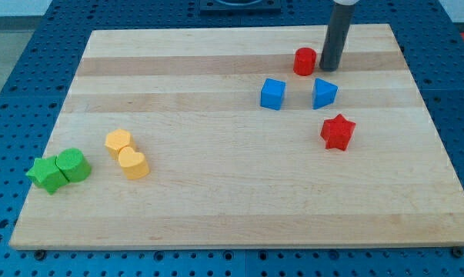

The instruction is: Slide the red circle towards top center

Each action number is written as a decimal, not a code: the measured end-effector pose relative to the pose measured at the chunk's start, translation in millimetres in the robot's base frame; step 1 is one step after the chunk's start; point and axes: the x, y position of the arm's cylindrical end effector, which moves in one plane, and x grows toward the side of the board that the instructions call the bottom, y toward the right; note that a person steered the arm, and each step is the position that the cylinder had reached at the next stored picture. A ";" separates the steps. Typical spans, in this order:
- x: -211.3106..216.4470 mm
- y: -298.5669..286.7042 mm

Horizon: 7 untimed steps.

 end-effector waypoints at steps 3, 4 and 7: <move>-4.9 -31.6; -4.8 -48.9; 29.3 -106.8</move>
